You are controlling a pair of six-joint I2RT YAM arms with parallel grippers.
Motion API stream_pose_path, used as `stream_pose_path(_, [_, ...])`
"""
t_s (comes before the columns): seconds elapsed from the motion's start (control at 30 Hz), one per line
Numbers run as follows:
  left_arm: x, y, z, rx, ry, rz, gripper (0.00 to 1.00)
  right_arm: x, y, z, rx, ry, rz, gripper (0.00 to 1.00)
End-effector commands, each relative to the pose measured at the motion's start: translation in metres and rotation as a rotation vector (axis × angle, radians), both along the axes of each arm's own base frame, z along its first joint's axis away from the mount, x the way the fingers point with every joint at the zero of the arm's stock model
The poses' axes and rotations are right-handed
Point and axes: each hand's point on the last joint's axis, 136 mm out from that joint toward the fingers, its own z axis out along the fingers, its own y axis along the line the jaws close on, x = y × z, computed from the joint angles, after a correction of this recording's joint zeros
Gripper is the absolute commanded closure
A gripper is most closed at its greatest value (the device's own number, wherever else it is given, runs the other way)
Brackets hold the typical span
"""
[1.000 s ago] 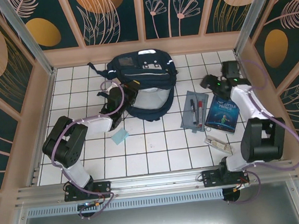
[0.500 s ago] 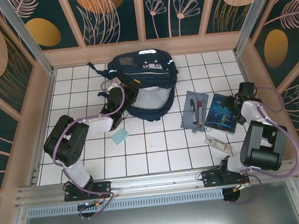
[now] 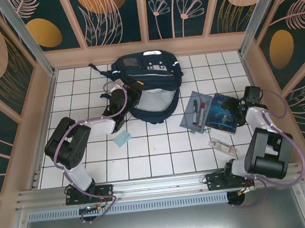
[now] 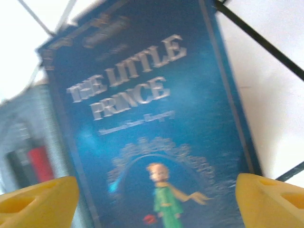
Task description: Pack books, pencil case, and school supplies into a backpack
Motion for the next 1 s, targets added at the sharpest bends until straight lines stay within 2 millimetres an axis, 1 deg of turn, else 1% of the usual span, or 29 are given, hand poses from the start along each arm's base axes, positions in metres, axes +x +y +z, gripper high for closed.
stream_pose_path(0.0, [-0.007,-0.015,0.041,-0.093,-0.109,-0.069,1.0,0.007,0.011,0.022,0.037,-0.09,0.049,0.16])
stream_pose_path(0.03, [-0.007,-0.015,0.041,-0.093,-0.109,-0.07,1.0,0.005,0.009,0.019,0.022,-0.077,0.044,0.16])
stream_pose_path(0.13, [-0.008,-0.014,0.042,-0.094,-0.111,-0.073,1.0,-0.005,-0.011,0.002,-0.078,0.015,-0.004,0.14])
stream_pose_path(0.23, [-0.009,-0.013,0.042,-0.087,-0.111,-0.07,1.0,-0.01,-0.029,-0.007,-0.163,0.077,-0.052,0.12])
stream_pose_path(0.37, [-0.011,-0.012,0.043,-0.086,-0.113,-0.066,1.0,-0.015,-0.043,-0.021,-0.217,0.139,-0.096,0.11])
stream_pose_path(0.47, [-0.011,-0.012,0.043,-0.087,-0.113,-0.067,1.0,-0.015,-0.038,-0.038,-0.189,0.175,-0.077,0.12])
stream_pose_path(0.5, [-0.011,-0.012,0.042,-0.088,-0.111,-0.068,1.0,-0.013,-0.031,-0.044,-0.15,0.173,-0.052,0.11])
stream_pose_path(0.57, [-0.011,-0.012,0.043,-0.092,-0.111,-0.071,1.0,-0.007,-0.014,-0.048,-0.076,0.143,0.004,0.12])
stream_pose_path(0.67, [-0.011,-0.013,0.041,-0.093,-0.107,-0.075,1.0,0.001,0.004,-0.041,0.009,0.074,0.059,0.13])
stream_pose_path(0.77, [-0.011,-0.014,0.039,-0.093,-0.102,-0.079,1.0,0.011,0.019,-0.016,0.077,-0.028,0.098,0.14])
stream_pose_path(0.9, [-0.012,-0.014,0.038,-0.097,-0.097,-0.081,1.0,0.016,0.03,0.02,0.111,-0.142,0.128,0.16])
stream_pose_path(0.97, [-0.012,-0.014,0.04,-0.101,-0.1,-0.083,1.0,0.017,0.034,0.03,0.124,-0.178,0.14,0.18])
